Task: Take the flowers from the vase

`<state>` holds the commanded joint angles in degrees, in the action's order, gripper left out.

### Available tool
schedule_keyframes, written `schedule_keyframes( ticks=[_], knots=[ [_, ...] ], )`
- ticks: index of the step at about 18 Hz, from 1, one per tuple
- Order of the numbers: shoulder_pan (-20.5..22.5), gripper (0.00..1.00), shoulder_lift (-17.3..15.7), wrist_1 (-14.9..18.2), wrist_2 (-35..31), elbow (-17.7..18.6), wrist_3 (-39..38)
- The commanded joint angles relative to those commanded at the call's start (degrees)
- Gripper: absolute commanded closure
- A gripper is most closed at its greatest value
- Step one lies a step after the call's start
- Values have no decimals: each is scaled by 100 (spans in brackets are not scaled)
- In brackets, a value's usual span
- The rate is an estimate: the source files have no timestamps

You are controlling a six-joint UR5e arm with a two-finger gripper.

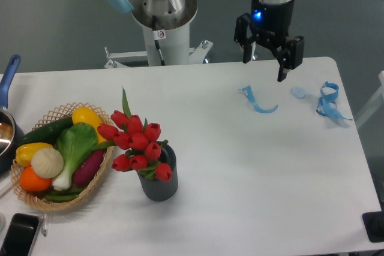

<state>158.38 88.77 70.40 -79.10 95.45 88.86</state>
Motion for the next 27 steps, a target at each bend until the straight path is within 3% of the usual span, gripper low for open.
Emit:
schedule_keyframes(
  ticks=[12,17,21,24,27],
  knots=[
    [18,0,9,9,9,114,-52],
    [0,0,9,0,87,149,-579],
    [35,0,9,0,622,202,-764],
    [79,0,9,-26,1132,281,-1369],
    [35,0,9,-412,1528,482,-1650]
  ],
)
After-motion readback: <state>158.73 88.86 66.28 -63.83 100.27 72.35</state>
